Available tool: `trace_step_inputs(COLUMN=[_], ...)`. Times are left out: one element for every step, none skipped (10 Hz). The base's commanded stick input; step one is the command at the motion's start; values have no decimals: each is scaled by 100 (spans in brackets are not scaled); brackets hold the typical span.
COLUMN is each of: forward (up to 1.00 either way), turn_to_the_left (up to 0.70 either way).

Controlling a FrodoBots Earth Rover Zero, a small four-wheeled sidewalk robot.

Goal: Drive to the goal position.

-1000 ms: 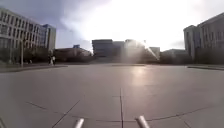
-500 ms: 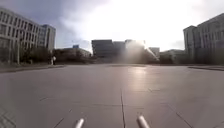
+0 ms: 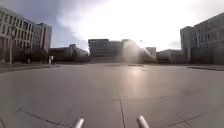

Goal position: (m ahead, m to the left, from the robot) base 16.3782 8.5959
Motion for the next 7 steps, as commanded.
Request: trace_step_inputs(forward=[100, 100, 100, 100, 100, 100, 100], turn_to_the_left=[-27, -27, -27, -27, -27, -27, -27])
